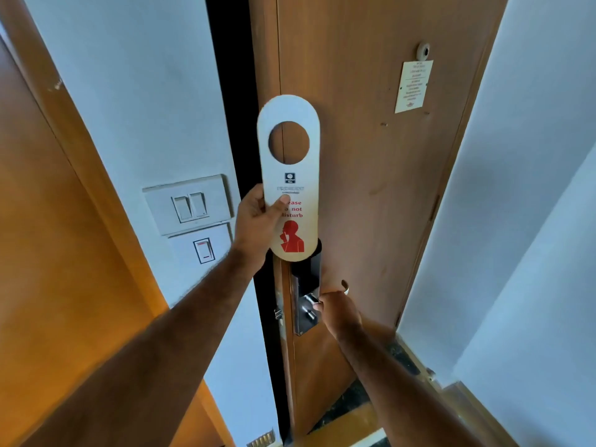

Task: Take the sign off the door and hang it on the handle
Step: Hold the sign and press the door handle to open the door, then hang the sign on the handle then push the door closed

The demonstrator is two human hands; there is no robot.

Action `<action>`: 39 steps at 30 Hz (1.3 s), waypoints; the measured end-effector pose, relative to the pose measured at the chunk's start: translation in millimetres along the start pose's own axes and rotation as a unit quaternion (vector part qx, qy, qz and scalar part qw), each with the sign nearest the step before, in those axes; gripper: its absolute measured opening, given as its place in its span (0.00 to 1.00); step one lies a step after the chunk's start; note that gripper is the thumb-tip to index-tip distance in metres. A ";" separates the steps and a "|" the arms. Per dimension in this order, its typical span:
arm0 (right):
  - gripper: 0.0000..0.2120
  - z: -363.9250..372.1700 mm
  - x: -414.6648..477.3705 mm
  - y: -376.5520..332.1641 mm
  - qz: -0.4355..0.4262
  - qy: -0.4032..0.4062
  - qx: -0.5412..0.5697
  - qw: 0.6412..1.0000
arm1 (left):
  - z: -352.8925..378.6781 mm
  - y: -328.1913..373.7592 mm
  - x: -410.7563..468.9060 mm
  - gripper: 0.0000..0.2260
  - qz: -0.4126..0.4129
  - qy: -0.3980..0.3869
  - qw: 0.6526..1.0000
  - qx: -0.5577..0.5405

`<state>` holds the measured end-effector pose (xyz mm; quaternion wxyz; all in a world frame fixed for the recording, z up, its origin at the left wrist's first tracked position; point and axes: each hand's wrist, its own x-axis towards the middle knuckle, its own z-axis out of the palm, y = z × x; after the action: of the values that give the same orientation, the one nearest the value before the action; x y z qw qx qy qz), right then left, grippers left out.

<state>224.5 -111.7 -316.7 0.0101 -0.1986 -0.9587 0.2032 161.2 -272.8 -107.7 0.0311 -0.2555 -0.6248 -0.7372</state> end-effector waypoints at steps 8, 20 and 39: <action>0.15 -22.8 -53.2 16.5 -0.090 0.059 -0.021 0.994 | -7.0 23.3 -9.4 0.09 -0.039 -0.100 0.994 0.011; 0.31 -21.8 -82.2 -19.6 -0.402 0.213 -0.431 0.780 | 10.9 32.1 -40.2 0.08 -0.050 -0.186 0.980 -0.038; 0.34 -43.8 -104.1 46.4 -0.329 0.258 -0.571 0.706 | -1.6 -22.1 -23.1 0.11 -0.112 -0.122 0.982 -0.092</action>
<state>342.2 -96.0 -288.5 0.2082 0.1170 -0.8559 -0.4587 172.6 -275.8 -137.5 -0.1516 -0.2740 -0.5782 -0.7535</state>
